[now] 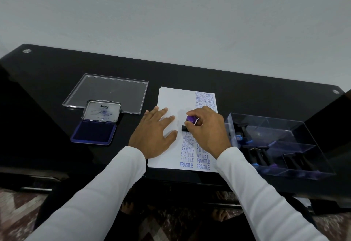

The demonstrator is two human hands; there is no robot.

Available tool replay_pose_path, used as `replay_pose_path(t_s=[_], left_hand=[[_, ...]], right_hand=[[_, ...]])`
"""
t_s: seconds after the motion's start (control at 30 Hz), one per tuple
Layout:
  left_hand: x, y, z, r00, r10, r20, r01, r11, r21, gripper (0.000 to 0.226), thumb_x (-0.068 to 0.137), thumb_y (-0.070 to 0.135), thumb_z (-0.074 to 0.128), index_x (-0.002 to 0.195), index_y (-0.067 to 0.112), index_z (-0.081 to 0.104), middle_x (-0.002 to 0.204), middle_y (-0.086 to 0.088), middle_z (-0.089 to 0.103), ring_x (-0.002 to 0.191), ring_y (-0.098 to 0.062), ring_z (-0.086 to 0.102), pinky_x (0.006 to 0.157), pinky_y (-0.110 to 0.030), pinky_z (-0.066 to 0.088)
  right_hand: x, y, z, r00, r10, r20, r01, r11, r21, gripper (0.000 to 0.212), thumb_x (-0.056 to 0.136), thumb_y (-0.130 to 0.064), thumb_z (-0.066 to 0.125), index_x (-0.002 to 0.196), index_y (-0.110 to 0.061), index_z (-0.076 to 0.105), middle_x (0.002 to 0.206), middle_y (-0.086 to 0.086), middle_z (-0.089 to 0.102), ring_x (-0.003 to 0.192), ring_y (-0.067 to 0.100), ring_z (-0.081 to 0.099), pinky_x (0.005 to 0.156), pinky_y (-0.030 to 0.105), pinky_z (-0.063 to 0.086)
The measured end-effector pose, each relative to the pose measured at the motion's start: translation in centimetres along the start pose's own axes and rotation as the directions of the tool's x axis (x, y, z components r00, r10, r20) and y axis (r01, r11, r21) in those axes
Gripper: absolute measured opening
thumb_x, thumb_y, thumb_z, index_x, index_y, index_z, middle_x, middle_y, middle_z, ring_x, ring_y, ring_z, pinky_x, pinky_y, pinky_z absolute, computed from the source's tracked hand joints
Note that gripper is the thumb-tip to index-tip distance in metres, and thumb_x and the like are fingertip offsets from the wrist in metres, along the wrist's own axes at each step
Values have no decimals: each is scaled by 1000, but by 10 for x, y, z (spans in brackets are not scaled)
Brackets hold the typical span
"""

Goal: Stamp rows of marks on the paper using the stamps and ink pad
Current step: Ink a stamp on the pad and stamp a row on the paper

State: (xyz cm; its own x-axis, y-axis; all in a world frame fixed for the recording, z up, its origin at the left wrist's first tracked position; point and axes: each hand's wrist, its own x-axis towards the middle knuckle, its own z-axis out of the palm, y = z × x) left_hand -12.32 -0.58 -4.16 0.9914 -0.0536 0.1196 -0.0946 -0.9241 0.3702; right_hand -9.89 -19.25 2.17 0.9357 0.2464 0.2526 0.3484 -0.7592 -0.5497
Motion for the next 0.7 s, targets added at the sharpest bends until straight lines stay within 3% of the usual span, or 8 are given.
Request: replay_pose_path(t_s=[0.1, 0.23, 0.7], left_hand=[[-1, 0, 0, 1000, 2, -7, -2, 1000, -5, 61, 97, 66, 40, 151, 37, 40, 166, 7, 21, 155, -19, 10, 119, -36, -5], [-1, 0, -1, 1000, 3, -5, -3, 1000, -3, 61, 97, 66, 40, 151, 37, 40, 166, 7, 20, 155, -19, 9, 119, -36, -5], [-1, 0, 0, 1000, -5, -4, 5, 1000, -2, 62, 97, 66, 39, 151, 37, 39, 166, 8, 20, 155, -19, 8, 118, -35, -6]], right_hand=[[2, 0, 0, 1000, -8, -8, 8, 1000, 7, 26, 88, -23, 73, 113, -18, 73, 99, -4, 65, 76, 7, 57, 73, 8, 42], [3, 0, 1, 1000, 9, -10, -9, 1000, 13, 30, 89, -25, 72, 118, -17, 72, 104, -3, 67, 80, 6, 57, 72, 2, 35], [2, 1, -1, 1000, -9, 21, 9, 1000, 13, 19, 84, -23, 77, 103, -19, 72, 96, -5, 64, 78, 9, 59, 71, 8, 41]])
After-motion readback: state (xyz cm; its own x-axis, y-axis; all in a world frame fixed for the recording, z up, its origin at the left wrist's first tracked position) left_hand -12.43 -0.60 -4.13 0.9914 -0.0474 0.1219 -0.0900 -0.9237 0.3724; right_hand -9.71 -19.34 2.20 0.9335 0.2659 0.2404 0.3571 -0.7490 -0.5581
